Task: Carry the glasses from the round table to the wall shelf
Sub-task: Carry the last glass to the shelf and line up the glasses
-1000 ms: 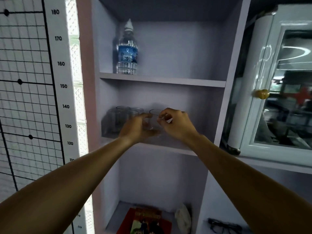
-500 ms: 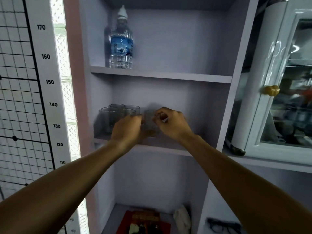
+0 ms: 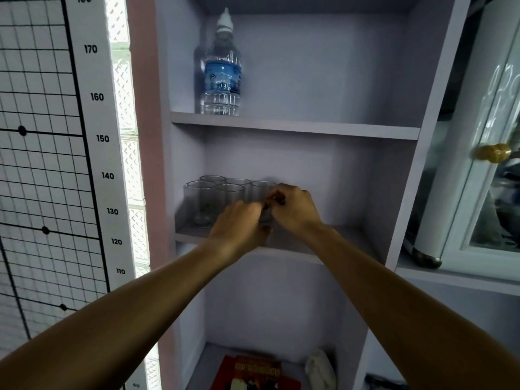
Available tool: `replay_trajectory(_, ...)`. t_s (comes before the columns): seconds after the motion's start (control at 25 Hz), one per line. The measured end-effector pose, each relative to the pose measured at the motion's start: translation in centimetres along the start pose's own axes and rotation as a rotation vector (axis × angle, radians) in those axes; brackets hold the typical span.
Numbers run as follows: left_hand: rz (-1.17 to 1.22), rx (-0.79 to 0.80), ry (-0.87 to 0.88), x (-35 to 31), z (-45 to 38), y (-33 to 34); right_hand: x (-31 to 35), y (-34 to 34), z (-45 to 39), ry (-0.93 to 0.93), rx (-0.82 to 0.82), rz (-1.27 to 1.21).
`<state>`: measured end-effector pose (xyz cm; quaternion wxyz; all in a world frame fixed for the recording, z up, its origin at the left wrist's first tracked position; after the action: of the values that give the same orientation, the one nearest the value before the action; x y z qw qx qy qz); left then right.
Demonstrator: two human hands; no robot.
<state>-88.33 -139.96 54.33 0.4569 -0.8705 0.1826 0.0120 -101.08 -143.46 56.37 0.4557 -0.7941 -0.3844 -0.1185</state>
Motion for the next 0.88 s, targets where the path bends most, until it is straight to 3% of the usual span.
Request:
replay_trajectory(0.32,0.009,0.007,0.025,1.2,0.5,-0.5,-0.1,0.4,0.1,-0.013,-0.075,-0.1)
replay_trajectory(0.48,-0.056,-0.043,0.054,3.6,1.8,-2.0,1.7,0.6,0.5,-0.177,-0.131,-0.144)
replay_trajectory(0.6,-0.073,-0.091,0.086,5.4,3.0,-2.8,3.8,2.0,1.0,-0.318,-0.027,-0.036)
replay_trajectory(0.72,-0.068,-0.167,0.075,6.5,4.2,-3.9,4.6,3.3,1.2,-0.277,0.093,0.045)
replay_trajectory(0.88,-0.013,-0.219,0.059,6.5,5.1,-4.6,4.8,3.1,1.8,-0.271,0.057,0.029)
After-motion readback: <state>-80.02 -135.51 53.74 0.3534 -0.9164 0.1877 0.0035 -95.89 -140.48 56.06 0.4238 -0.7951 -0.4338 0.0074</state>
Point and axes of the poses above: each hand's wrist, its own z-axis away from the middle knuckle, its own y-axis out of the palm, x = y × z, the point moved 3 cm from there along -z, towards the middle knuckle, and after that the axes turned 1 degree about z, right-handed, at the moved point
